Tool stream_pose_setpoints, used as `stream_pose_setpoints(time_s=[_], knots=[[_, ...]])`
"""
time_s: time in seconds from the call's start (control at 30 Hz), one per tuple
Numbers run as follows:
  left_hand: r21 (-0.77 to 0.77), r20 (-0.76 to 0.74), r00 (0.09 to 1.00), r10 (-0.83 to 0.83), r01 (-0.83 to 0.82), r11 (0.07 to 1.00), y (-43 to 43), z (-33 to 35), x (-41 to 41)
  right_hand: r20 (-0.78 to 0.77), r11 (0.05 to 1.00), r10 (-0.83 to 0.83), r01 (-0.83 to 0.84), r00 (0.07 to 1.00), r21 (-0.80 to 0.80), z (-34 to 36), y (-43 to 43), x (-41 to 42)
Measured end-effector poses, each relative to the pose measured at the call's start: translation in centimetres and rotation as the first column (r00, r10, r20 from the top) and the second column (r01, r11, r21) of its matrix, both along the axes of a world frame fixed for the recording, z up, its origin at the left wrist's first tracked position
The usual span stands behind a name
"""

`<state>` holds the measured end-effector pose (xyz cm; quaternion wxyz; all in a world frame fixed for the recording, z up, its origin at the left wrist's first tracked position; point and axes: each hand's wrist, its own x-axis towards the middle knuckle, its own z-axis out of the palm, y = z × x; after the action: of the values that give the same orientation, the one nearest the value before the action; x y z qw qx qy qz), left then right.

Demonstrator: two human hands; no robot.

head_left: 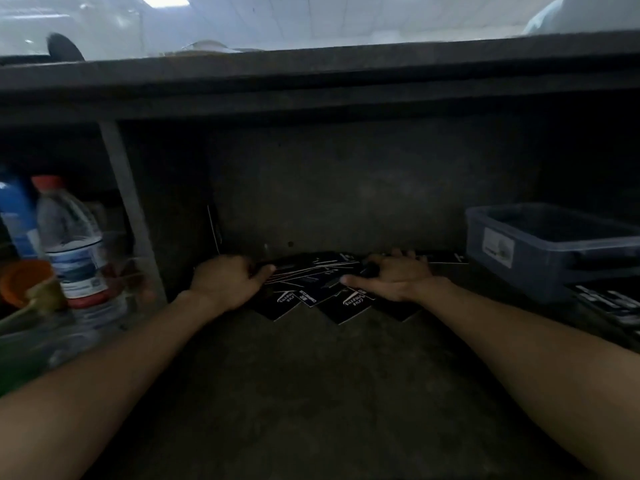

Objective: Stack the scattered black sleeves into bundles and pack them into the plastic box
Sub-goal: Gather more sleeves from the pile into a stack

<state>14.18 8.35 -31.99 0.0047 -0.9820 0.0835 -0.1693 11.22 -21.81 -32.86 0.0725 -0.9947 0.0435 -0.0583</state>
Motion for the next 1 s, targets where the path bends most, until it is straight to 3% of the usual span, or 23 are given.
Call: stream_pose_setpoints(time_s=[0.07,0.1,0.2,0.3,0.43,0.53,0.6,0.67,0.73,0.87,1.0], knots=[[0.123,0.238,0.969,0.071,-0.103,0.987,0.8,0.2,0.5,0.173,0.998,-0.068,0.068,0.982,0.011,0.4,-0.4,0.6],[0.168,0.288,0.951,0.112,-0.166,0.972,0.9,0.1,0.7,0.221,0.991,-0.133,0.129,0.966,0.033,0.4,-0.8,1.2],[0.221,0.209,0.952,0.223,-0.269,0.938,-0.5,-0.8,1.5,0.045,0.955,-0.283,0.278,0.958,0.101,-0.3,-2.0,2.6],[0.088,0.088,0.967,0.24,-0.247,0.965,-2.3,-1.8,2.5,-0.047,0.966,-0.231,0.235,0.972,0.107,-0.9,-2.0,2.7],[-0.335,-0.003,0.995,0.1,-0.095,0.938,-2.6,-2.4,2.6,-0.017,0.996,-0.078,0.079,0.997,0.04,0.0,-1.0,2.1],[-0.321,0.199,0.98,0.016,0.049,0.946,-2.3,-1.8,2.2,0.135,0.998,-0.055,0.053,0.989,0.018,0.7,0.3,2.0],[-0.176,0.285,0.956,0.063,-0.013,0.984,-1.9,-1.1,2.1,0.213,0.998,0.029,-0.039,0.977,0.044,1.1,1.8,2.3],[0.0,0.217,0.956,0.195,-0.2,0.98,-1.7,-0.7,2.2,0.144,0.958,0.217,-0.239,0.965,0.156,1.4,3.8,2.9],[0.061,0.089,0.959,0.271,-0.276,0.959,-1.8,-1.0,2.3,0.023,0.906,0.337,-0.331,0.941,0.264,1.1,5.8,3.4],[-0.11,0.041,0.968,0.249,-0.243,0.964,-1.9,-0.4,3.2,-0.074,0.941,0.329,-0.32,0.941,0.113,-0.6,8.1,3.9],[-0.217,-0.161,0.96,0.23,-0.262,0.94,-1.7,1.8,3.9,-0.101,0.934,0.35,-0.339,0.931,0.113,0.4,6.9,2.9]])
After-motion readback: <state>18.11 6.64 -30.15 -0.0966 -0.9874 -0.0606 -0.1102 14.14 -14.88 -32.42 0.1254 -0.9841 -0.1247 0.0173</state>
